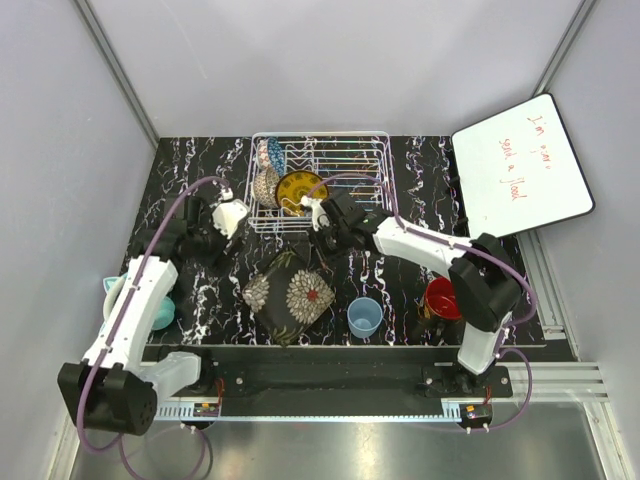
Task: Load the mixed dishes into the dish rack
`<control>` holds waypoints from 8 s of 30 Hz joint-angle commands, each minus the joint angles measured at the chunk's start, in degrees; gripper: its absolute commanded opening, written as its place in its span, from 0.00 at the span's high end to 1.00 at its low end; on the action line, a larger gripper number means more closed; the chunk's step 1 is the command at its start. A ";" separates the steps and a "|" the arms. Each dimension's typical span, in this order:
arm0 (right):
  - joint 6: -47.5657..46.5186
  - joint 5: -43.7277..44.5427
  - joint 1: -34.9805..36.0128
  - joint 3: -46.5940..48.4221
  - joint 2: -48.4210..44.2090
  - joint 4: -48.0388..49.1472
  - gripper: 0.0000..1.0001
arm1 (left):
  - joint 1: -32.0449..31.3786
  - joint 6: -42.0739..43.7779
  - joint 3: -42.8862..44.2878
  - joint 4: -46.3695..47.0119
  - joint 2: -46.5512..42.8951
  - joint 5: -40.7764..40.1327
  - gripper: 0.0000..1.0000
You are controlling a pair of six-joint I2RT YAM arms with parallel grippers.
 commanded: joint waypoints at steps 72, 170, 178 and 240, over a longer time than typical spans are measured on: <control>21.45 -5.50 -7.69 25.15 -7.30 14.67 1.00 | 11.24 -51.02 9.05 29.41 13.65 53.13 0.77; -39.61 36.48 -15.78 65.39 12.64 -13.11 1.00 | 15.55 -35.14 23.90 15.55 30.07 26.78 0.14; -45.86 43.11 -13.93 65.66 17.57 -8.43 1.00 | 10.98 -29.77 25.75 15.37 36.22 15.09 0.21; -38.75 38.28 -6.98 30.51 -10.12 -21.00 1.00 | -1.59 -21.24 6.50 13.18 27.01 -0.12 0.13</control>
